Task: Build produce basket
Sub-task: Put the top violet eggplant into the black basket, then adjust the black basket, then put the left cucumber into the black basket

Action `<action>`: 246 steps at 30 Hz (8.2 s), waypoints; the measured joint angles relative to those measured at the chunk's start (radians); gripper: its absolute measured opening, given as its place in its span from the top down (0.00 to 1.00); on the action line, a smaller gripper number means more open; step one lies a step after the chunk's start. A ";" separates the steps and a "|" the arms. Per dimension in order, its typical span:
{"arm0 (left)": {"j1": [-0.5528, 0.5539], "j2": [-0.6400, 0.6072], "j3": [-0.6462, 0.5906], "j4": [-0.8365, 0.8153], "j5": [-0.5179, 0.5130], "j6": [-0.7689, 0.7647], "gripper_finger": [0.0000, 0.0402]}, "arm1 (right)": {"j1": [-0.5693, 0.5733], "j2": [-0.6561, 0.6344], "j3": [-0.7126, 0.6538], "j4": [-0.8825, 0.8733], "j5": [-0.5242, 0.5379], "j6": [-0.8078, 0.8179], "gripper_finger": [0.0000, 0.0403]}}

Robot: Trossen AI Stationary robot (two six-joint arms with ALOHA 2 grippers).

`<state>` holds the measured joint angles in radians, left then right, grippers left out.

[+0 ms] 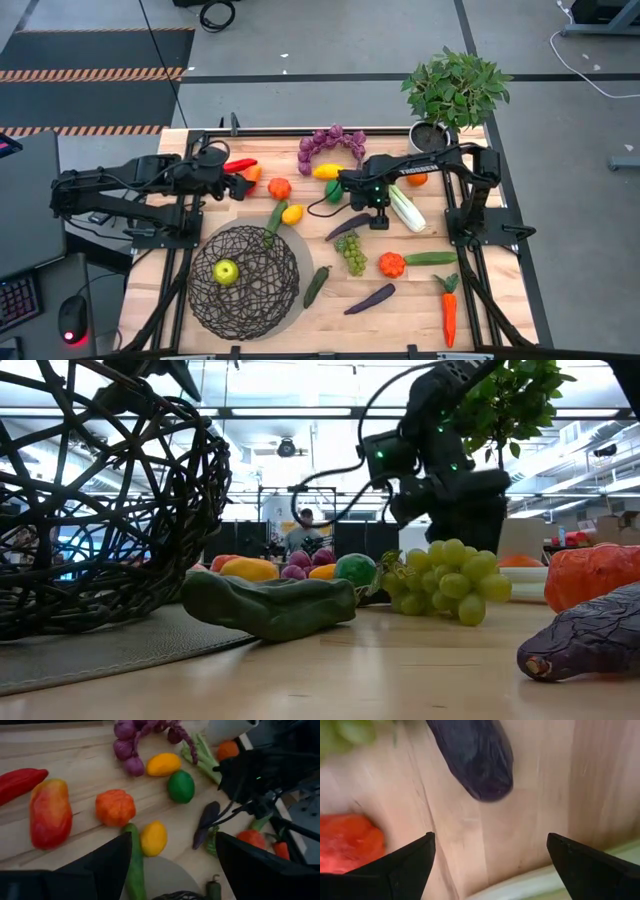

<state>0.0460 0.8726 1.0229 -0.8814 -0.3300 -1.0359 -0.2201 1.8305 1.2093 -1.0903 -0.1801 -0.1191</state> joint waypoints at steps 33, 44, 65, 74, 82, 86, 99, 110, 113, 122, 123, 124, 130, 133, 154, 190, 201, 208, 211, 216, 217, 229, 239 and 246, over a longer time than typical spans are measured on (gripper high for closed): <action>0.000 0.033 0.001 0.047 0.001 -0.107 0.28 | 0.031 0.000 -0.009 0.254 -0.010 -0.119 0.12; 0.000 0.032 0.001 0.048 0.001 -0.154 0.28 | 0.084 0.000 -0.027 0.308 0.006 -0.120 0.14; 0.000 0.013 0.001 0.333 0.000 0.038 0.28 | 0.065 -0.091 0.037 0.178 -0.009 0.036 0.77; -0.006 -0.023 0.002 0.594 -0.001 0.576 0.28 | 0.033 -0.318 0.185 0.179 -0.025 0.197 0.75; 0.020 -0.015 0.002 0.853 -0.012 0.688 0.28 | 0.015 -0.478 0.213 0.576 -0.081 0.525 0.76; 0.019 0.026 0.000 0.940 -0.010 0.781 0.28 | 0.016 -0.474 0.214 0.771 -0.078 0.644 0.75; 0.006 0.201 0.000 1.096 0.032 0.628 0.28 | 0.046 -0.350 0.213 1.068 -0.118 0.727 0.75; 0.019 0.229 0.000 1.181 0.016 0.628 0.28 | 0.081 -0.307 0.212 1.113 -0.128 0.728 0.75; 0.019 0.229 0.000 1.175 0.015 0.635 0.33 | 0.076 -0.307 0.212 1.111 -0.124 0.745 0.74; 0.018 0.202 0.000 1.125 0.016 0.637 0.80 | 0.038 -0.308 0.212 1.074 -0.129 0.756 0.60; 0.018 0.199 0.000 1.129 0.019 0.643 0.80 | 0.035 -0.308 0.212 1.075 -0.129 0.756 0.59; 0.018 0.198 0.000 1.131 0.020 0.643 0.80 | 0.033 -0.308 0.213 1.076 -0.130 0.755 0.58; 0.017 0.165 0.000 1.107 0.030 0.631 0.80 | 0.027 -0.309 0.213 1.068 -0.159 0.750 0.54; 0.007 0.124 0.002 1.072 0.031 0.619 0.80 | 0.012 -0.315 0.212 0.984 -0.178 0.729 0.54; -0.261 -0.102 0.001 -0.051 0.151 0.021 0.67 | -0.066 -0.333 0.212 0.618 -0.139 0.699 0.54; -0.070 0.182 0.000 0.298 0.400 0.211 0.33 | -0.032 -0.592 0.211 -0.121 0.022 0.649 0.53; -0.044 0.333 0.002 0.300 0.486 0.403 0.33 | 0.072 -0.632 0.112 -0.027 0.135 0.883 0.53; -0.106 0.418 0.002 0.316 0.515 0.500 0.33 | 0.161 -0.600 0.052 0.065 0.135 0.976 0.53; -0.130 0.449 0.002 0.287 0.483 0.506 0.33 | 0.197 -0.581 0.049 0.064 0.137 0.988 0.53; -0.152 0.472 0.000 0.313 0.389 0.506 0.33 | 0.246 -0.567 0.049 0.067 0.183 1.006 0.53; -0.152 0.473 0.000 0.340 0.374 0.506 0.33 | 0.255 -0.565 0.049 0.065 0.197 1.010 0.53; -0.180 0.530 0.000 0.230 0.331 0.437 0.39 | 0.313 -0.565 0.049 0.049 0.261 0.914 0.53; -0.265 0.515 0.007 0.201 0.360 0.232 0.48 | 0.344 -0.566 0.049 -0.071 0.277 0.748 0.53; -0.240 0.485 0.061 0.196 0.290 0.213 0.56 | 0.350 -0.566 0.049 -0.098 0.298 0.684 0.53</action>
<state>-0.1938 1.3573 1.0838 -0.6858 -0.0404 -0.8229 0.1299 1.2648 1.2587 -1.1882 0.1176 0.5650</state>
